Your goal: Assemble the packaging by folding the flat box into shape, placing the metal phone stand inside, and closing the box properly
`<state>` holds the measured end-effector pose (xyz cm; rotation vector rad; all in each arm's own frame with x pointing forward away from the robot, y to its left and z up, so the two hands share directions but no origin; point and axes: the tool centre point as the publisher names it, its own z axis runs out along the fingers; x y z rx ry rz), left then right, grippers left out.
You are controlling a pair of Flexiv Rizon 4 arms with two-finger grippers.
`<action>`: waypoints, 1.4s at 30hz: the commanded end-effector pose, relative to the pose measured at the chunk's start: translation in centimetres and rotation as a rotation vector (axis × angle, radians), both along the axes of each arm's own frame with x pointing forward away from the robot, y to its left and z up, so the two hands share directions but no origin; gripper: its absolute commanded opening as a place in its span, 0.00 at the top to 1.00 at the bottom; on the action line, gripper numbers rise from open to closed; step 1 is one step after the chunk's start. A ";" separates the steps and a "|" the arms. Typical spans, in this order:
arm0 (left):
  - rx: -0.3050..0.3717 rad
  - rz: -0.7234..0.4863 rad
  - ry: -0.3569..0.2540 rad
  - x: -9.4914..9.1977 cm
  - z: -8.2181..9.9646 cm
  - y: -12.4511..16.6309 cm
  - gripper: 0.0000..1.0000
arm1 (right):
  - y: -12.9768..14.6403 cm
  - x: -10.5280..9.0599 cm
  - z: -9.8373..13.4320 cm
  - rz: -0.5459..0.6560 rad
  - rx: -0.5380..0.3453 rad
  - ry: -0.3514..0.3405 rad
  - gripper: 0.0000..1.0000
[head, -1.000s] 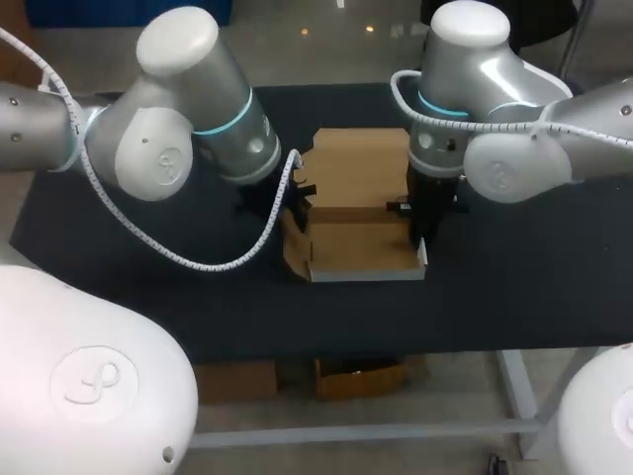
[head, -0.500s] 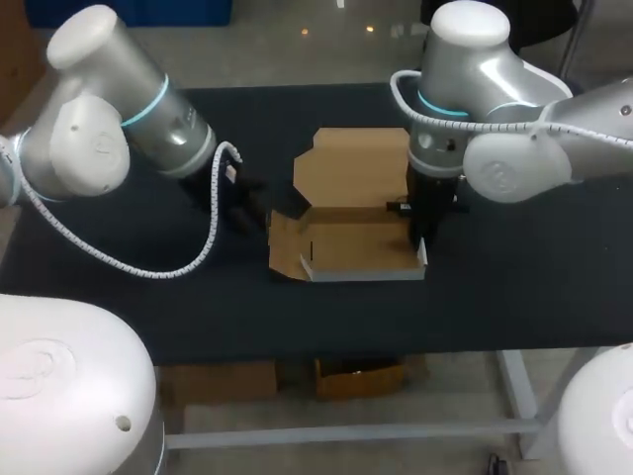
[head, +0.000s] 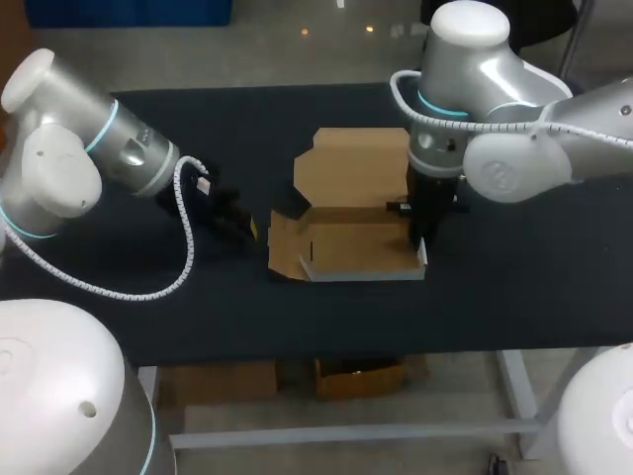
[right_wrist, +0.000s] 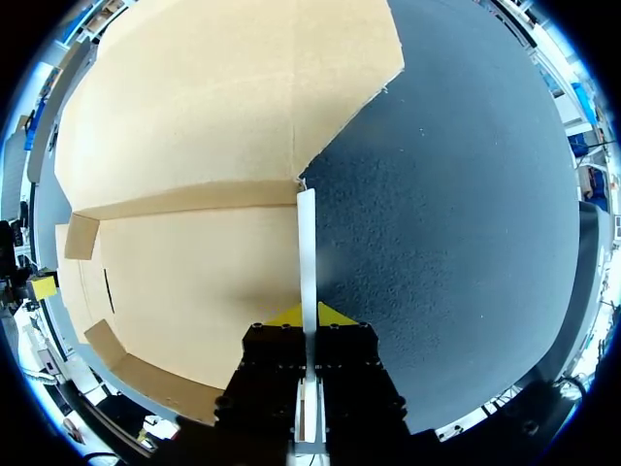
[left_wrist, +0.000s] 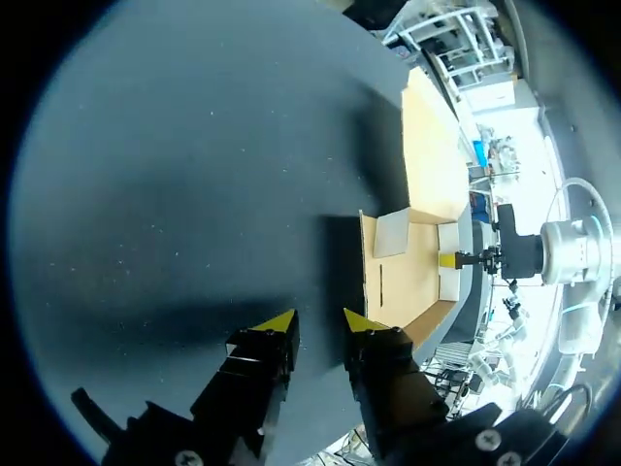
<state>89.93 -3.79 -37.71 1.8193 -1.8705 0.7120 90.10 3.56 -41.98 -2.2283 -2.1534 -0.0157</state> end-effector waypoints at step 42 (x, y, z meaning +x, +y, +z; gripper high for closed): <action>-0.092 -0.159 -0.038 -1.1 1.3 -8.6 0.69 | 0.1 0.0 0.0 -0.001 -0.002 0.001 1.00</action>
